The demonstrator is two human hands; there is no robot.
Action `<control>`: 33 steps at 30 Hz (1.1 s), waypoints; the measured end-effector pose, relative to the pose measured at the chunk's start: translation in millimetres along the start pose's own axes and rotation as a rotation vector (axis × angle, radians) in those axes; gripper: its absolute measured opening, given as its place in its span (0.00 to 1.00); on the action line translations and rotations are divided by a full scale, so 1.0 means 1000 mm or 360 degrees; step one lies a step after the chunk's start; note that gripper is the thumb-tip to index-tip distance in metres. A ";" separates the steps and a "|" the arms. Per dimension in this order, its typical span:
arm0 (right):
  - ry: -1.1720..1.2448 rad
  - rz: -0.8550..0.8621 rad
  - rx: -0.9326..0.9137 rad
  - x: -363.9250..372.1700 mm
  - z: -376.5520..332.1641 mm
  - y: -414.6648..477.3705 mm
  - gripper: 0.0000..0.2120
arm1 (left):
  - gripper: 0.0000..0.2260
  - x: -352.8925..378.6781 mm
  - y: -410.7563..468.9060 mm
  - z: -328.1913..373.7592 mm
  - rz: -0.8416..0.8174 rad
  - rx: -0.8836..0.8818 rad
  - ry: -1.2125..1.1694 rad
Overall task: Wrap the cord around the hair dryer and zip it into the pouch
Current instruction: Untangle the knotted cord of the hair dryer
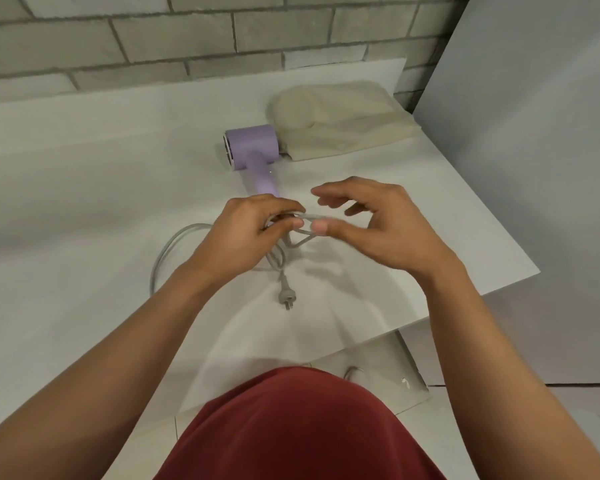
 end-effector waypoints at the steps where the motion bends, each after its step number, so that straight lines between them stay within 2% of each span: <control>1: -0.0154 -0.0044 -0.0080 0.004 -0.003 0.001 0.20 | 0.08 -0.001 0.002 -0.001 0.0000 -0.0041 -0.0069; 4: -0.0495 0.0102 -0.0209 0.007 0.001 0.006 0.12 | 0.10 0.001 0.008 -0.003 -0.0026 -0.0150 -0.0358; 7: -0.0399 0.0274 -0.0163 0.000 0.007 0.007 0.09 | 0.13 0.004 0.010 -0.012 -0.0047 -0.0282 -0.0730; 10: -0.0281 0.0324 -0.0050 -0.006 0.015 0.002 0.10 | 0.07 0.003 0.010 -0.021 -0.0093 -0.0377 -0.0981; 15: -0.0724 0.0446 -0.0240 0.000 0.011 -0.001 0.13 | 0.06 0.002 0.014 -0.029 -0.0309 -0.0449 -0.0818; 20: -0.0581 0.0727 -0.0347 0.001 0.015 -0.005 0.13 | 0.07 0.006 0.020 -0.030 -0.0444 -0.0395 -0.0892; 25: -0.0604 0.0765 -0.0290 0.006 0.028 -0.003 0.17 | 0.09 0.014 0.020 -0.023 -0.0593 -0.0306 -0.0701; 27: -0.0597 0.0763 -0.0249 0.004 0.032 -0.002 0.19 | 0.09 0.015 0.017 -0.017 -0.0594 -0.0297 -0.0675; 30: -0.0592 0.0707 -0.0198 0.007 0.028 0.001 0.21 | 0.07 0.017 0.019 -0.010 -0.0393 -0.0221 -0.0394; 33: -0.0452 0.0660 -0.0066 0.007 0.035 0.005 0.17 | 0.09 0.015 0.021 -0.011 -0.0287 -0.0220 -0.0363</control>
Point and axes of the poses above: each hand's wrist, its own y-axis towards the middle knuckle, its own x-axis out of the palm, z = x × y, the point moved 7 cm from there along y, towards the middle knuckle, and after that the axes turned 9 degrees about -z, right-handed, at the moved point
